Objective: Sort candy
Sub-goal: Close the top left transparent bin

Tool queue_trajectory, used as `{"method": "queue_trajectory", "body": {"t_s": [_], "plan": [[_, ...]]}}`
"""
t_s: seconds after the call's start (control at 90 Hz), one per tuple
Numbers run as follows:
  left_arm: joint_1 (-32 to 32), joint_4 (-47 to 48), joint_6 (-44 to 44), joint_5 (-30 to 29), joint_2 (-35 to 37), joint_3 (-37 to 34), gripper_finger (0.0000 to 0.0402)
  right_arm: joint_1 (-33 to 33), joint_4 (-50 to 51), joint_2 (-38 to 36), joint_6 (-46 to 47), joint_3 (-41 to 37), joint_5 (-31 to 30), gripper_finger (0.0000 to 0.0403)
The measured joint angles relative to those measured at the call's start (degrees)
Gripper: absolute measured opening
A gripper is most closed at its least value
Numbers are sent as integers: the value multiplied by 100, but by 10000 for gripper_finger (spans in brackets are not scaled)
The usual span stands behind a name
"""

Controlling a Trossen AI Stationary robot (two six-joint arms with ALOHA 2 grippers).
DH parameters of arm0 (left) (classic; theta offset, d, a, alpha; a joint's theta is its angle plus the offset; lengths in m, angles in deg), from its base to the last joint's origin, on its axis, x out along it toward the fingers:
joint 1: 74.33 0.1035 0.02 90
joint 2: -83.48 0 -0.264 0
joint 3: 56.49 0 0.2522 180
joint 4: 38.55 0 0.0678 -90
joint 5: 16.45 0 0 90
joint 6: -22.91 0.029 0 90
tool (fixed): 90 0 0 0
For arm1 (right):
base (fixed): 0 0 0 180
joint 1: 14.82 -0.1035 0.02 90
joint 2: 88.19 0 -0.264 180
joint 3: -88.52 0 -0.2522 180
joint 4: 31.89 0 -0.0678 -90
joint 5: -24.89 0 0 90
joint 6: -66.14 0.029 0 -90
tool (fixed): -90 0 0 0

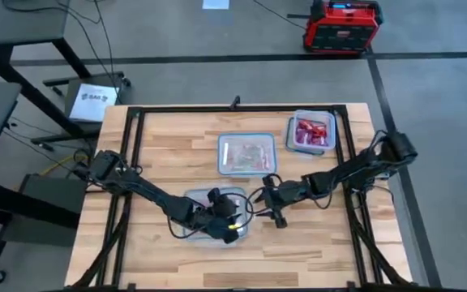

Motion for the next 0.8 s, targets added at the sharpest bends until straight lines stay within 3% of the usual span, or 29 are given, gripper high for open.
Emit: {"method": "queue_trajectory", "body": {"t_s": [0.244, 0.422, 0.8], "plan": [[0, -1018, 355, 2, 3, -532, 118, 63, 870, -701, 42, 72, -37, 202], [45, -1161, 834, 108, -5, -557, 118, 18, 700, -1113, 274, 84, -50, 202], [232, -1261, 1147, 407, -12, -558, 118, -64, 7, 217, 1217, 78, -170, 202]]}}
